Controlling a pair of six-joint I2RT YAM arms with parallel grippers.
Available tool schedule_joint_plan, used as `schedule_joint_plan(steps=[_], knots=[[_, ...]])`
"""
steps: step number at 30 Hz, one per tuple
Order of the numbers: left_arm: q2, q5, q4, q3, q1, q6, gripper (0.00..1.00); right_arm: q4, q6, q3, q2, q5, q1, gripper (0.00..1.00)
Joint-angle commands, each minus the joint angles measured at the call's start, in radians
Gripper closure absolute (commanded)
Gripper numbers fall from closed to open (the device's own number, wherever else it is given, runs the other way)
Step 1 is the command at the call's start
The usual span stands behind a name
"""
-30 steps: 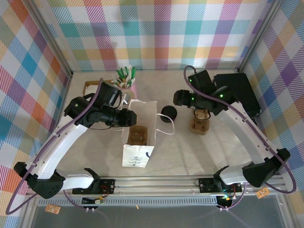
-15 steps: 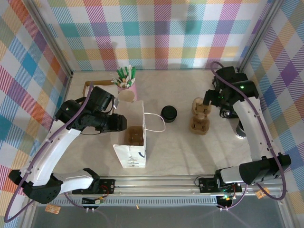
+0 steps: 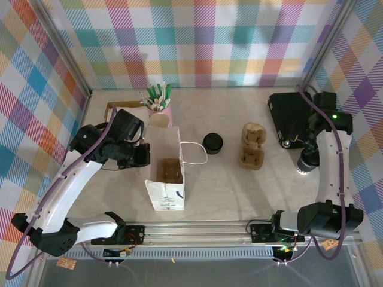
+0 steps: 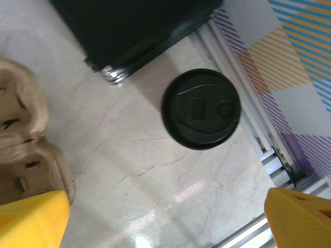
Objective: Pack the takeout coffee
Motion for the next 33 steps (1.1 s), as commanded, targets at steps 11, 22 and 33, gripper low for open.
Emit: schedule_joint_plan(steps=[11,22,33], knots=[[0.029,0.074,0.299,-0.049,0.022,-0.132,1.0,0.235,0.081,-0.006,0.126,-0.096,-0.158,0.11],[0.143,0.086,0.242,0.069,0.024,-0.14,1.0,0.183,0.091,-0.145,-0.01,-0.142,-0.115,0.07],[0.219,0.098,0.209,0.114,0.024,-0.173,1.0,0.131,0.098,-0.287,-0.136,-0.16,-0.095,0.05]])
